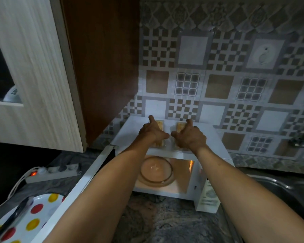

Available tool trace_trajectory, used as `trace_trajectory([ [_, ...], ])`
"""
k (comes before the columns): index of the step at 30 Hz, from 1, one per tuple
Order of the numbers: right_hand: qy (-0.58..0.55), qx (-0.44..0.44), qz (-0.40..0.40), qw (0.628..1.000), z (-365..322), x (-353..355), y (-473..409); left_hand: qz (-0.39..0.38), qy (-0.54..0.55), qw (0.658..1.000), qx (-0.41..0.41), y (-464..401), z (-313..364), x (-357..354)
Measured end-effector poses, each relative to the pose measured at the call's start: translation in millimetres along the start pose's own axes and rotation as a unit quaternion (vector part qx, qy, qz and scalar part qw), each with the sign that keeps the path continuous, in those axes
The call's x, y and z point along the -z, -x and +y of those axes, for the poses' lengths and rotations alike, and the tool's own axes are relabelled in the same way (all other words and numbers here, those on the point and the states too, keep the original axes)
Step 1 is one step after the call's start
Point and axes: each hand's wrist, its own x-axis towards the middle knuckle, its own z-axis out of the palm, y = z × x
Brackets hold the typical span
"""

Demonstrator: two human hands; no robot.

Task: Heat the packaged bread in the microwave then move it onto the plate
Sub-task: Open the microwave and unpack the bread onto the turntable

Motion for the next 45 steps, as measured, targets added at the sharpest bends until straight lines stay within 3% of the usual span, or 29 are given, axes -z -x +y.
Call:
trace_trajectory([
  [10, -0.005, -0.011, 0.028, 1.0, 0.4, 6.5, 62.6, -0.002, 0.065, 0.998, -0.026, 49.4, -28.5, 5.9],
  [17, -0.038, 0.011, 0.072, 0.997, 1.4, -0.4, 155.7, 0.012, 0.089, 0.994, -0.061, 116.9, -63.9, 12.0],
  [23, -0.015, -0.015, 0.057, 0.998, 24.5, -28.6, 235.6, 0.04, 0.02, 0.991, -0.124, 177.2, -108.2, -7.0],
  [31, -0.067, -0.101, -0.013, 0.993, 75.8, -89.0, 277.4, -0.04, 0.054, 0.995, -0.073, 213.9, -175.1, -76.6],
  [36, -0.081, -0.117, -0.057, 0.988, 98.6, -122.6, 268.4, -0.076, 0.098, 0.992, 0.0, 207.8, -196.4, -120.0],
  [45, -0.081, -0.084, -0.105, 0.988, 115.6, -164.8, 244.7, -0.035, 0.131, 0.991, 0.017, 188.8, -212.2, -167.4],
])
